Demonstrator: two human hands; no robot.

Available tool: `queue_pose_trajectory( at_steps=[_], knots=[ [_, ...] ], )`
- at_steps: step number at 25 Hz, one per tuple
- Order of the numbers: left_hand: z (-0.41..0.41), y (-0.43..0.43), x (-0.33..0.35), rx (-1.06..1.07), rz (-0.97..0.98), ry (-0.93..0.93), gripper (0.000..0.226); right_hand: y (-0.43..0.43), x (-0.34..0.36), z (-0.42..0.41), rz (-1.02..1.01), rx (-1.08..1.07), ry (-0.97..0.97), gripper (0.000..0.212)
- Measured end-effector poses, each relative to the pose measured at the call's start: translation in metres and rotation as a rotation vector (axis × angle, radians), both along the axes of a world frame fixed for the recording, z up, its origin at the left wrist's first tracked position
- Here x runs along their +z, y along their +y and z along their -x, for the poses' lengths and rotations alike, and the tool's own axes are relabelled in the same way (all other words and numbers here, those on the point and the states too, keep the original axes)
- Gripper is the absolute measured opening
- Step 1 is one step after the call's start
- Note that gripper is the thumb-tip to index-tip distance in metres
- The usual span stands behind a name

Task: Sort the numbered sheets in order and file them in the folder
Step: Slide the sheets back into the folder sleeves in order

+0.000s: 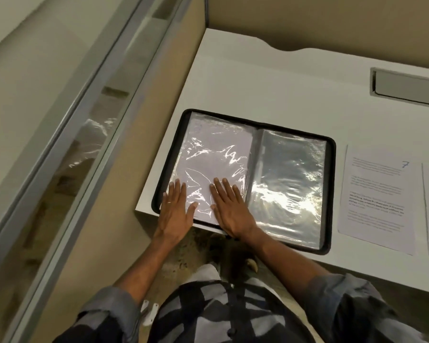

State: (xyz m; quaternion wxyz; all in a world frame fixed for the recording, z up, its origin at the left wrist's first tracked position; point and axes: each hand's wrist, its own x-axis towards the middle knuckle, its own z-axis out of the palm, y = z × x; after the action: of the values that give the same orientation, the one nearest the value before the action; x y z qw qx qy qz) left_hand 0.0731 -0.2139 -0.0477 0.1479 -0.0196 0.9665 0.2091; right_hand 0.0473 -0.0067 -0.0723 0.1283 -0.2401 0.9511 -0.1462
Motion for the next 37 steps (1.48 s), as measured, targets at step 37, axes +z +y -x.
queue_pose_trajectory(
  at_steps=[37],
  knots=[
    [-0.090, 0.645, 0.081, -0.848, -0.165, 0.348, 0.081, 0.569, 0.125, -0.267, -0.101, -1.101, 0.086, 0.064]
  ],
)
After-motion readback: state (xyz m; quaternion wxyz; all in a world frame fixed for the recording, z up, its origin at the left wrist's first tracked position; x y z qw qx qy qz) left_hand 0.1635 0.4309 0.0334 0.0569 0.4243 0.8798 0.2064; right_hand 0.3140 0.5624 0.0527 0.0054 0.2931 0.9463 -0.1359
